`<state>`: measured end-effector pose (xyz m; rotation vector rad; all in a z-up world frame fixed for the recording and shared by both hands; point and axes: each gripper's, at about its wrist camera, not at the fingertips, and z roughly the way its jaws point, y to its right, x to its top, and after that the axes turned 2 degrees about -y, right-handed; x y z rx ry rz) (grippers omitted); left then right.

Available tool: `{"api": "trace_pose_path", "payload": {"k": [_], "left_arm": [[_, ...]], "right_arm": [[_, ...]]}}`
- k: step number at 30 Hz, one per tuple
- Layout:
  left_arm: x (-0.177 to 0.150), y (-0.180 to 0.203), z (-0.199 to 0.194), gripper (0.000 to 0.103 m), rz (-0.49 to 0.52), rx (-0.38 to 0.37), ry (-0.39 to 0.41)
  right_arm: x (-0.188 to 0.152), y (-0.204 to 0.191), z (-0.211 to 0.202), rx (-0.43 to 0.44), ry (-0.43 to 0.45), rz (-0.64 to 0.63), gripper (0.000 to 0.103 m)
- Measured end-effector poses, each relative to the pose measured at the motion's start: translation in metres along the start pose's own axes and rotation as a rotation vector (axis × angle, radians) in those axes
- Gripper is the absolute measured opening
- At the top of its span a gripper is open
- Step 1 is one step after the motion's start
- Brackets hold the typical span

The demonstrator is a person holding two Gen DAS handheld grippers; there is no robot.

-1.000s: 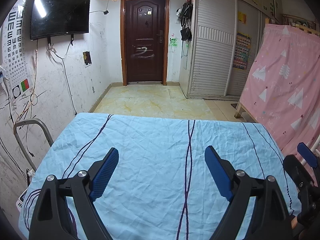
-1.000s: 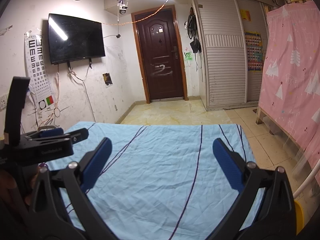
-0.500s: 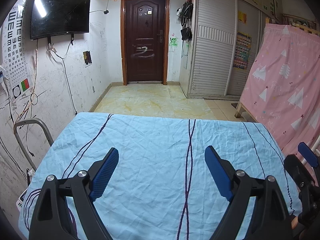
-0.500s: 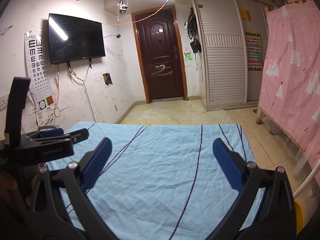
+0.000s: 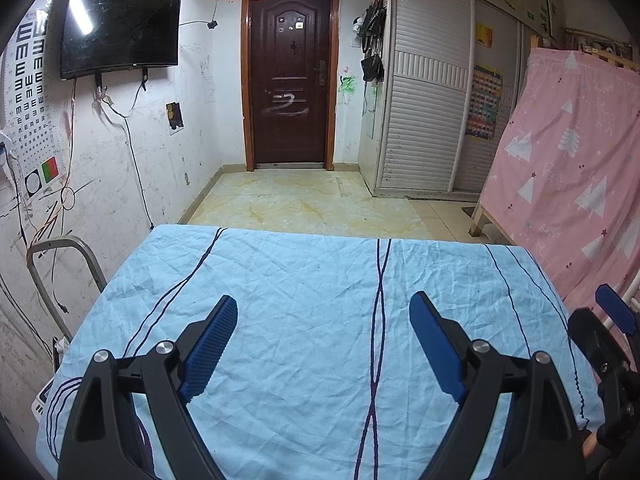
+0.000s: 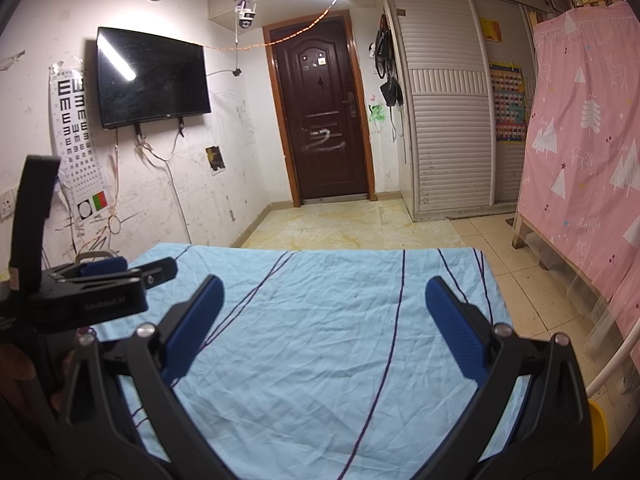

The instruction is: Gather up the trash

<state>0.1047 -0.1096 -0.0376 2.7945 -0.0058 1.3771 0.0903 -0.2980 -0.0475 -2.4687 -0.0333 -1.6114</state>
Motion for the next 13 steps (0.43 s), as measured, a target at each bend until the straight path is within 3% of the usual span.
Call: {"api": "trace_pose_path", "payload": {"k": [13], "left_arm": [[0.0012,-0.0001,0.0001,0.079,0.0,-0.006,-0.003]], "right_arm": [[0.0003,0.0003,0.0001,-0.001,0.0,0.001,0.097]]}}
